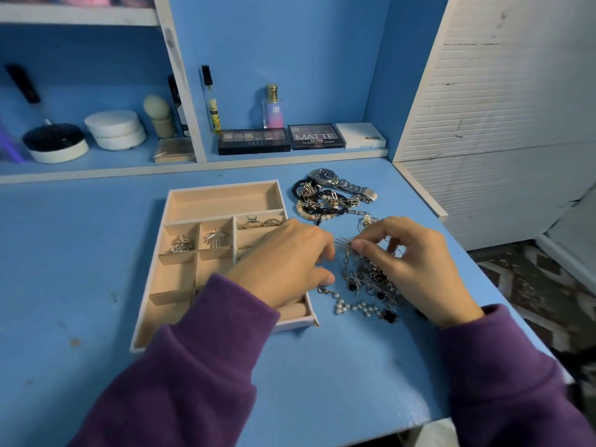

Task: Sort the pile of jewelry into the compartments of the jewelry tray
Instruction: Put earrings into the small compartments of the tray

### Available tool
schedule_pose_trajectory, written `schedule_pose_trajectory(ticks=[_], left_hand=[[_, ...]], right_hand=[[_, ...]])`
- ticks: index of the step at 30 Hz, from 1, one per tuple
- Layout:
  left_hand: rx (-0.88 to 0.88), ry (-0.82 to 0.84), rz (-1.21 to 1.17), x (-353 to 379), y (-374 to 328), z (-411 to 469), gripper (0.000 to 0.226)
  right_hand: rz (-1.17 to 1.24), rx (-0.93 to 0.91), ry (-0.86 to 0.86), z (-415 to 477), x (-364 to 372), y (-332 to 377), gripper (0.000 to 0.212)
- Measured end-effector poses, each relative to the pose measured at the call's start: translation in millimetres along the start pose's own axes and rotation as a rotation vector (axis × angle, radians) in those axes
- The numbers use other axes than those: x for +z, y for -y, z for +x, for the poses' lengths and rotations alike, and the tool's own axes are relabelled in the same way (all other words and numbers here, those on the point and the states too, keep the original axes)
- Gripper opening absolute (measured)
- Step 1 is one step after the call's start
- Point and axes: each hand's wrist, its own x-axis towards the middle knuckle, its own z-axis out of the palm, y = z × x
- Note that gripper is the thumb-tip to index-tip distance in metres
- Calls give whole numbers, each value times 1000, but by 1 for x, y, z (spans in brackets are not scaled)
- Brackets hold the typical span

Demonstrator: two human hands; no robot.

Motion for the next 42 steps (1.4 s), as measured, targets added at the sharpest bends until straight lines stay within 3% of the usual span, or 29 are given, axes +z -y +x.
schedule_pose_trajectory(ticks=[3, 8, 16, 23, 29, 35, 42], left_hand=[[22, 0, 81, 0, 0, -1, 28], [9, 30, 52, -3, -4, 1, 12], [7, 30, 5, -4, -8, 3, 17], [80, -46, -73, 0, -6, -1, 22], [40, -331, -368, -29, 22, -27, 21], [-198, -531, -323, -55, 99, -57, 23], [-249, -566, -359, -39, 126, -60, 16]], right_hand=[[110, 29, -13, 0, 2, 0, 6], [201, 54, -19, 1, 3, -1, 5], [84, 45, 7, 2, 2, 1, 14], [61, 39, -68, 1, 3, 2, 16], [99, 18, -137, 1, 2, 5, 14], [107, -32, -107, 13, 13, 24, 22], [-273, -170, 19, 31, 19, 46, 32]])
